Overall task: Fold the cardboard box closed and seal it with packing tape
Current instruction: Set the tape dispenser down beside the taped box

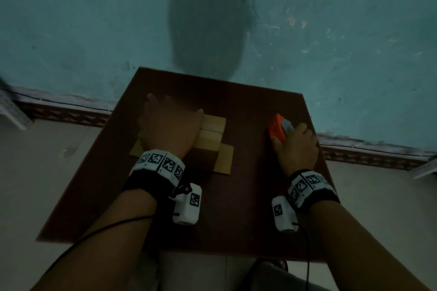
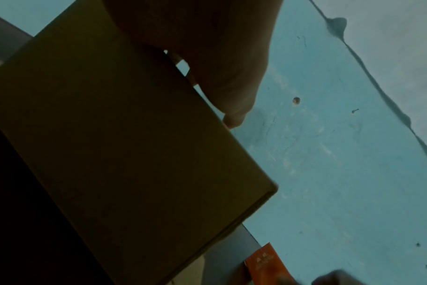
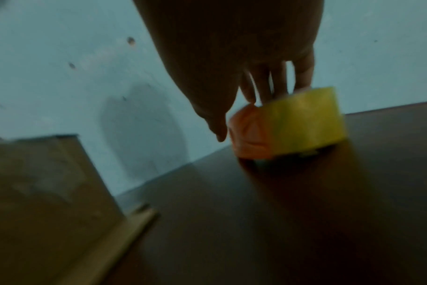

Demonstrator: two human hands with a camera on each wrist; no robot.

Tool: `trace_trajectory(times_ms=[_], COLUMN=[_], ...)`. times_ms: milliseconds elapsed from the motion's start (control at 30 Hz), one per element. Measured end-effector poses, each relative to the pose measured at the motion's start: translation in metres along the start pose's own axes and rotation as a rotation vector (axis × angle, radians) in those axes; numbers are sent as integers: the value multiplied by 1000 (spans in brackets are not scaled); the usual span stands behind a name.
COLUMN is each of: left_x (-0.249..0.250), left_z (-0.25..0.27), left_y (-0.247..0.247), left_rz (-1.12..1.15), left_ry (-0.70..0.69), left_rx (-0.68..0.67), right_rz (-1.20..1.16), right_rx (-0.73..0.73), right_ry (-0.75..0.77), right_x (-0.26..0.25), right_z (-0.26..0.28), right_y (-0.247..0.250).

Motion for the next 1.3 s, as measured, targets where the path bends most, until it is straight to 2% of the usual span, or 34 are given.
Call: trace_trajectory(times_ms=[67, 100, 133, 167, 233, 267, 333, 400, 500, 600, 667, 833, 900, 1067, 1300], left_x=[-1, -1, -1, -2, -3, -5, -5, -6, -8, -6, -5, -10, -10, -6, -13], left_z=[-1, -1, -1, -1, -2, -2, 0, 2, 1, -2, -2, -5, -7, -2, -3], left_y=[0, -1, 0, 1, 3, 5, 6, 8, 7, 4, 1, -10, -14, -17, -23], left_rz=[58, 81, 94, 99, 113, 122, 130, 158, 311, 586, 729, 789, 781, 859, 1060], left_ry=[14, 27, 43, 62, 111, 129, 126, 117, 75, 25, 20, 71, 56, -6, 43], left_rx=[26, 42, 61, 76, 81, 76, 88, 111, 170, 227, 217, 25, -34, -120, -223], right_rz=[-38, -129, -266, -411, -621, -674, -733, -776, -832, -868, -911, -923, -936, -795, -939], right_rx=[67, 37, -67, -236, -568, -686, -793, -830, -845, -738, -692, -670, -650, -521, -623], right_ry=[14, 48, 79, 78, 14, 0, 1, -19, -44, -17, -65, -60, -28, 96, 42], right_x=[-16, -26, -35, -44, -62, -69, -80, -86, -86, -84, -81, -65, -61, -53, -45], right_z=[8, 15, 23, 34, 60, 72, 87, 91, 83, 71, 64, 51, 47, 45, 40], right_y=[14, 20, 24, 23, 14, 8, -1, 0, 10, 18, 21, 14, 10, 2, -1])
Point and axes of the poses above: each hand's wrist, its own z-axis away from the middle knuckle, its own y-axis out of the back of the hand, x = y × z, the point moved 1 cm from there along -z, towards the middle knuckle, and after that the axes turned 6 degrees about -y, right-handed, at the moved point
